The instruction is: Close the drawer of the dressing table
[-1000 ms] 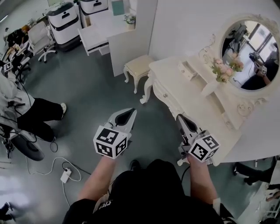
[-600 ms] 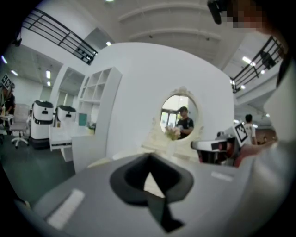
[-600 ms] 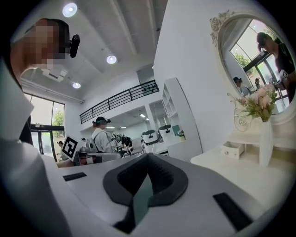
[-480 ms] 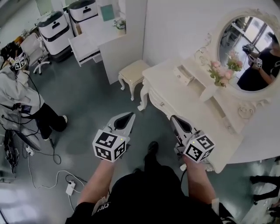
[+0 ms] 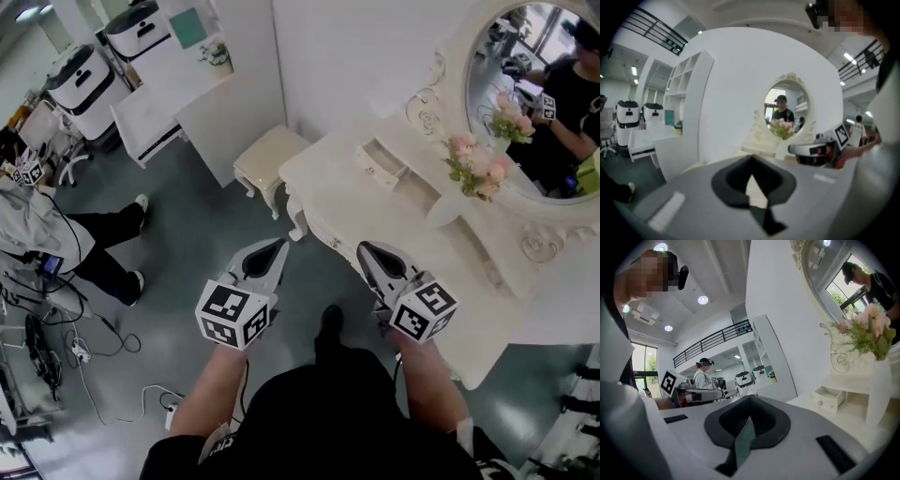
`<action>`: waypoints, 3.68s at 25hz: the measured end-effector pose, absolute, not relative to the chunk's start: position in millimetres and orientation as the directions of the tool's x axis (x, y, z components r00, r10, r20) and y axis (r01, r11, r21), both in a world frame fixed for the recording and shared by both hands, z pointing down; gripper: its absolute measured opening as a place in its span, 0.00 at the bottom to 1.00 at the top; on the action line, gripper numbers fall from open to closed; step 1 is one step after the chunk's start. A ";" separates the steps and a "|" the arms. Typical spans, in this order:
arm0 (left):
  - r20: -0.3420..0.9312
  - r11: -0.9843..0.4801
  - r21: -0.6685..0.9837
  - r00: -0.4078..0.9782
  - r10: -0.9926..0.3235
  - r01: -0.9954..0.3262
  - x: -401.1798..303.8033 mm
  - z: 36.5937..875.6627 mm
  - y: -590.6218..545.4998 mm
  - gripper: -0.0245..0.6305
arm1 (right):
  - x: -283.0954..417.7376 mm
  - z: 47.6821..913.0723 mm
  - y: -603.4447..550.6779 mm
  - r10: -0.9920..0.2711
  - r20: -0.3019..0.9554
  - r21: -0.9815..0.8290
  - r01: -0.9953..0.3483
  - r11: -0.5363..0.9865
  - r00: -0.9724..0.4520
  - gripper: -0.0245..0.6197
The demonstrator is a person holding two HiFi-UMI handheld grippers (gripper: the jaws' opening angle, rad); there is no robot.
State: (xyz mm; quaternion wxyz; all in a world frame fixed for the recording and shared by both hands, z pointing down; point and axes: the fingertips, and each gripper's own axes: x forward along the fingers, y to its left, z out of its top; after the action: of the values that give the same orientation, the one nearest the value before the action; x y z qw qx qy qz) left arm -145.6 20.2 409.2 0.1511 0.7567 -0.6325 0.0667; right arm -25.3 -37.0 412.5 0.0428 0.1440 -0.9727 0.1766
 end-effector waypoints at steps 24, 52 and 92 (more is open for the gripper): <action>0.387 -0.274 0.156 0.314 -0.867 -0.949 -119.0 427.0 -171.5 0.05 | -24.9 431.7 -178.6 -0.340 0.228 -0.338 -0.402 0.851 -0.912 0.03; 0.501 -0.578 0.282 0.631 -0.592 -0.766 -96.8 550.7 -287.4 0.26 | -28.0 493.3 -251.4 -0.627 0.384 -0.362 -0.736 0.572 -0.677 0.03; 0.597 -0.575 0.262 0.598 -0.534 -0.775 -75.0 626.7 -344.2 0.20 | -20.9 524.5 -265.4 -0.573 0.495 -0.265 -0.742 0.616 -0.653 0.03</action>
State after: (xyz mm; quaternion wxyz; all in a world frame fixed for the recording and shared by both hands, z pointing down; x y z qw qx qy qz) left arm -75.0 -344.2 626.7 0.2573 0.8561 -0.3823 0.2338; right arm -20.9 -265.4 524.5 0.1840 0.3737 -0.8798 0.2288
